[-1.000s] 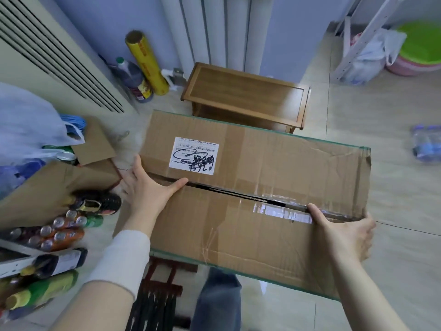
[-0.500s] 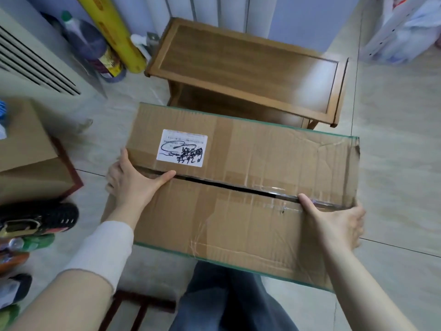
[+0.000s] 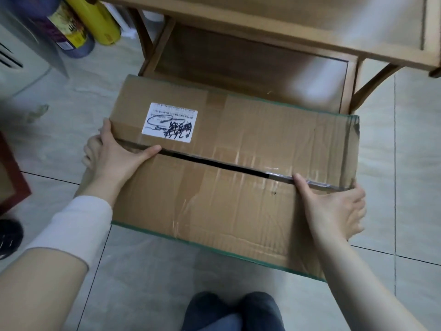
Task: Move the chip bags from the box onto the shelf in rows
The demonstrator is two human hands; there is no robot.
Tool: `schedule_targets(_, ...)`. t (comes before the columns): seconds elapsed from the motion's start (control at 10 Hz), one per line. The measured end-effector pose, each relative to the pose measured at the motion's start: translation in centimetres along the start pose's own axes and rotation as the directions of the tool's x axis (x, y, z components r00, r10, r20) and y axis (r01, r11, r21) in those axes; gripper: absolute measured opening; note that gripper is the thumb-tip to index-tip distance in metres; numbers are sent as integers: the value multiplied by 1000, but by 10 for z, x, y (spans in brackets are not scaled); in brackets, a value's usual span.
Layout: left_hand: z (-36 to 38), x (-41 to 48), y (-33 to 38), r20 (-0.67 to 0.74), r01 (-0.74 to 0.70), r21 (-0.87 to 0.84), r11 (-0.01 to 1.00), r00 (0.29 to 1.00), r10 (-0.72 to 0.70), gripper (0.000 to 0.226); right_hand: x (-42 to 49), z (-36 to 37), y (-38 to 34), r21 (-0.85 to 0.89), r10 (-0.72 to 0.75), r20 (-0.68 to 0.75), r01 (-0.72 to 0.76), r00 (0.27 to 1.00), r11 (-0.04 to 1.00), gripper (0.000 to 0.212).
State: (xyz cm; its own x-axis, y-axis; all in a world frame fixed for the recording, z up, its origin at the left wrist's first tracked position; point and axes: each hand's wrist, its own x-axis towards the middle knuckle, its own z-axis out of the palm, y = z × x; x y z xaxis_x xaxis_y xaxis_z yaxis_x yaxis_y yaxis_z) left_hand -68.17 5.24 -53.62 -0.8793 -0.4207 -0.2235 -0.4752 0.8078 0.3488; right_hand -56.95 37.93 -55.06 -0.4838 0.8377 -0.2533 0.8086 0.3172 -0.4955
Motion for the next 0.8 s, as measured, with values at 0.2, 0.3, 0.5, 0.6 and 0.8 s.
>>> schedule_targets(0.2, 2, 14, 5, -8, -49, 53, 997, 999, 50, 114, 1, 10, -7, -43, -44, -70, 41, 997, 998, 119)
schedule_targets(0.3, 11, 11, -2, -52, -171, 109, 979, 983, 177, 98, -6, 15, -5, -125, -182, -111, 168, 977, 978, 114)
schedule_targets(0.5, 16, -8, 7, 148, -561, 197, 804, 828, 541, 65, -8, 15, -7, -346, -499, 30, 477, 866, 808, 57)
schedule_targets(0.6, 5, -17, 22, 297, -626, 230, 745, 774, 559, 68, -10, -1, -14, -401, -514, 149, 527, 845, 749, 59)
schedule_targets(0.8, -63, -59, 70, 444, -639, 292, 711, 749, 491, 62, -41, -73, -61, -397, -510, 390, 640, 767, 658, 60)
